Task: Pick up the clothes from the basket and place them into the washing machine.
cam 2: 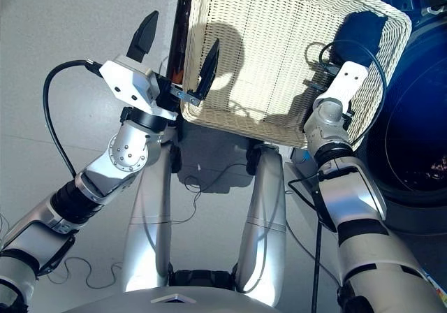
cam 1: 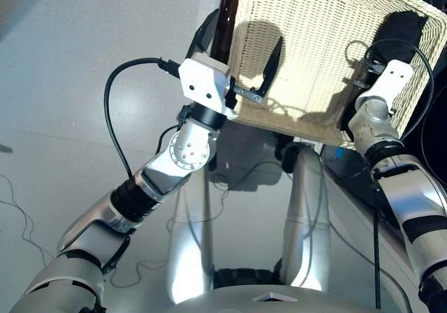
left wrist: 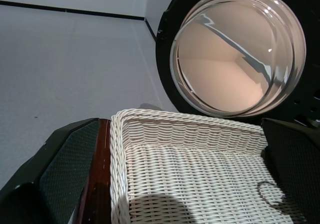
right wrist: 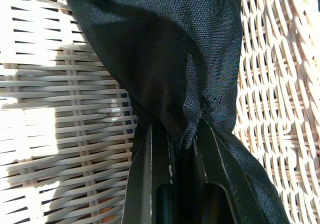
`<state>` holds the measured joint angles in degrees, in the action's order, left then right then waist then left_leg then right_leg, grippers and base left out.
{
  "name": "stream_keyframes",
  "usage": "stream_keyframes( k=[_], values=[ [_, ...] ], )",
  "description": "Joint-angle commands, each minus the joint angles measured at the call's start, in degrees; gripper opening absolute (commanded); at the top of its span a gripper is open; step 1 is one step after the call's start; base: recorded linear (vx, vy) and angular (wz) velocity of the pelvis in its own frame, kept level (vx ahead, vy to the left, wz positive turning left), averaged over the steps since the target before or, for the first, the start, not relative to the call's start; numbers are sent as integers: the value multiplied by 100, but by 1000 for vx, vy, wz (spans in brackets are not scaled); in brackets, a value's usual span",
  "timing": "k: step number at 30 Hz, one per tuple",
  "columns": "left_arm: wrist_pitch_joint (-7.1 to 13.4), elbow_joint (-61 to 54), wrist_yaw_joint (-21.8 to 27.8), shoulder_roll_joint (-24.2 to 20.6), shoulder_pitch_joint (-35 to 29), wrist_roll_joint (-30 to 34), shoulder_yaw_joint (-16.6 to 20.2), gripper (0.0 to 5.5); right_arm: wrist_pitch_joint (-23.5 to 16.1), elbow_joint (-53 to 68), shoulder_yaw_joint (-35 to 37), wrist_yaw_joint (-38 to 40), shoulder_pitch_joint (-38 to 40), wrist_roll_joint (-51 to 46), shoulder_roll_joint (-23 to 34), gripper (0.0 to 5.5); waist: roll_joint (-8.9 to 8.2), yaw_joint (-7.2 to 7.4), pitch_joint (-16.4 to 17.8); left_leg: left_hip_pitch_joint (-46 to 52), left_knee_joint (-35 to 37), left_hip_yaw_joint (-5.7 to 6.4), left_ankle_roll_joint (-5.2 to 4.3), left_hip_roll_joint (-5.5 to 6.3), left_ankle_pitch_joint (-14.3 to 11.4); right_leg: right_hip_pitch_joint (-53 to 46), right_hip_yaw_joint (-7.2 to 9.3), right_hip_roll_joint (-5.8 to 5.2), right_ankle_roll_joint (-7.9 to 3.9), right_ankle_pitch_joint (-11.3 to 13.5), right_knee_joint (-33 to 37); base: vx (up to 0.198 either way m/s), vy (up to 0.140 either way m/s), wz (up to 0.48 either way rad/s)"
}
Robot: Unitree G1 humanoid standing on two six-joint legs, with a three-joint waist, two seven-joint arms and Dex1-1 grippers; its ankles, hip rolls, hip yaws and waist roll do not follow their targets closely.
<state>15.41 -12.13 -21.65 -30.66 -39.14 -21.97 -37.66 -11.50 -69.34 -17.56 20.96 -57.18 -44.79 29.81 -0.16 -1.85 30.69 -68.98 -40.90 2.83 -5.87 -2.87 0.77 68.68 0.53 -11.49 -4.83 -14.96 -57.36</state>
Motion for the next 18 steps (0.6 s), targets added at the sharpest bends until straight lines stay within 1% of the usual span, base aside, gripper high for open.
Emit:
stream_keyframes(
  k=[1, 4, 7, 8, 9, 13, 15, 16, 18],
  values=[
    [165, -837, 78, 104, 149, -64, 266, 550, -196, 228, -7, -58, 175, -378, 295, 0, 295, 38, -89, 154, -379, -334, 138, -43, -630, 24, 100, 85, -103, 651, 773, 0, 0, 0],
    [142, -827, 89, 115, 182, -49, 316, 550, -475, 905, 51, -114, 417, -641, 208, 0, 251, 82, -89, 202, -316, -344, 143, -54, -610, -23, 81, 99, -105, 669, 836, 0, 0, 0],
    [75, -763, 35, 133, 288, 32, 403, 550, -1083, 2046, 484, -76, 940, -1526, -127, 0, 173, 175, -89, 311, -175, -369, 153, -57, -578, -118, 58, 102, -98, 697, 973, 0, 0, 0],
    [74, -765, 33, 128, 302, 34, 393, 550, -1084, 2092, 493, -53, 986, -1513, -138, 0, 160, 172, -89, 338, -157, -376, 154, -54, -572, -138, 53, 100, -98, 699, 981, 0, 0, 0],
    [29, -699, 12, 82, 362, 117, 472, 550, -1245, 2837, 510, -91, 1367, -1448, -163, 0, 96, 234, -89, 395, -53, -398, 158, -69, -551, -186, 43, 114, -102, 728, 1074, 0, 0, 0],
    [4, -634, -79, 9, 469, 279, 597, 550, -1627, 4191, 841, -100, 2159, -1362, -238, 0, -34, 368, -89, 517, 77, -419, 167, -76, -525, -292, -1, 141, -116, 753, 1209, 0, 0, 0],
    [12, -639, -75, -37, 515, 329, 675, 550, -1783, 4577, 1064, -192, 2431, -1383, -214, 0, -70, 409, -89, 561, 98, -398, 170, -72, -527, -314, -10, 150, -129, 755, 1214, 0, 0, 0],
    [12, -640, -75, -37, 518, 329, 670, 550, -1782, 4591, 1069, -185, 2445, -1376, -217, 0, -71, 406, -89, 566, 101, -399, 171, -71, -526, -319, -10, 149, -129, 755, 1215, 0, 0, 0],
    [43, -650, -76, -83, 547, 379, 725, 550, -1999, 4924, 1391, -183, 2633, -1361, -171, 0, -105, 448, -89, 603, 163, -417, 172, -66, -520, -359, -2, 145, -152, 763, 1281, 0, 0, 0]
  ],
)
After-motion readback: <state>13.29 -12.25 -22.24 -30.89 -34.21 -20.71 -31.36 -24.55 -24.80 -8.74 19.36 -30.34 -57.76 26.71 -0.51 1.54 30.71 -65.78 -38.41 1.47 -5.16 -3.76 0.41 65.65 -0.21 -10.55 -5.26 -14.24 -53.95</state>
